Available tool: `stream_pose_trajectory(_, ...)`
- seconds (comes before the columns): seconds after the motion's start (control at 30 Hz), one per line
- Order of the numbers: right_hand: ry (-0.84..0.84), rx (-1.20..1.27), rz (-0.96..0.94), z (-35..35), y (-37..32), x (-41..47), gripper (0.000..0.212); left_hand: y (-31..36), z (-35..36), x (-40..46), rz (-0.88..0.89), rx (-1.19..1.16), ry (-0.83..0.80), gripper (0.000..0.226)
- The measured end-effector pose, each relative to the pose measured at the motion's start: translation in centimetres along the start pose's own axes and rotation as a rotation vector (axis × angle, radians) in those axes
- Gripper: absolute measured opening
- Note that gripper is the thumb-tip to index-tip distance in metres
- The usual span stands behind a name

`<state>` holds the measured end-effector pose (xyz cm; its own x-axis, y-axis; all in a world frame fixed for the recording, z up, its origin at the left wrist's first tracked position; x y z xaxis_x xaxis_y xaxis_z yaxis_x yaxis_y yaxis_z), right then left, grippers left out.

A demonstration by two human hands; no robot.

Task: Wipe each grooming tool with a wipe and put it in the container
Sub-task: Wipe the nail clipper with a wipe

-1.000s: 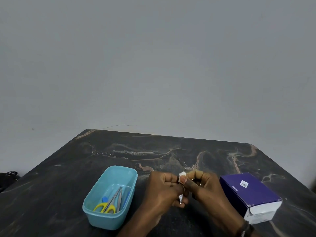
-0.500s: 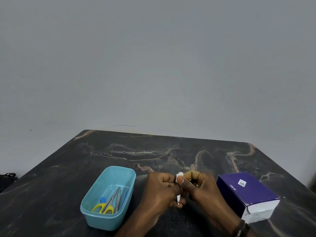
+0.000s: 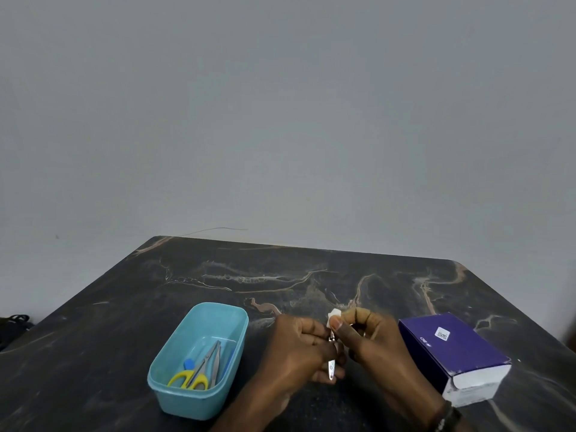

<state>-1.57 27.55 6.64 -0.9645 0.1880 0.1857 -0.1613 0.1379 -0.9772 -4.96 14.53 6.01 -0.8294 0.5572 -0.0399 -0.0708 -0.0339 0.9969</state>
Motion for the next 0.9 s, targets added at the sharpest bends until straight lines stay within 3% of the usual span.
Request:
stream_pose_trajectory(0.2,-0.022,-0.001,0.004,0.1,0.0,-0.1,0.020,0.0,-0.1,0.0,0.023,0.025,0.028,0.012)
stream_pose_trajectory(0.4,0.129,0.041,-0.054,-0.1,-0.2,-0.1,0.019,-0.4,-0.3,0.2,0.101,0.119,0.067,0.010)
stream_pose_trajectory(0.57,0.184,0.056,-0.082,-0.1,-0.4,0.0,0.016,0.0,-0.5,0.2,0.117,-0.039,0.160,0.014)
stream_pose_trajectory(0.9,0.227,0.069,-0.074,-0.3,-0.4,0.1,0.016,0.8,-0.4,0.1,0.067,-0.259,0.137,0.023)
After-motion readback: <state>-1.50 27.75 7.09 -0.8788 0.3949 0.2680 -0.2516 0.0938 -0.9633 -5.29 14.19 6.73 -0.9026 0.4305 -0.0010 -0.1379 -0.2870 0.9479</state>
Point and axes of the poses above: each hand's wrist, its own x-axis towards the middle knuckle, its own z-axis out of the palm, y = z × x, the point moved 1 cm from there along x, towards the middle knuckle, and after that the axes turned 6 degrees about -y, right-handed, at the moved point
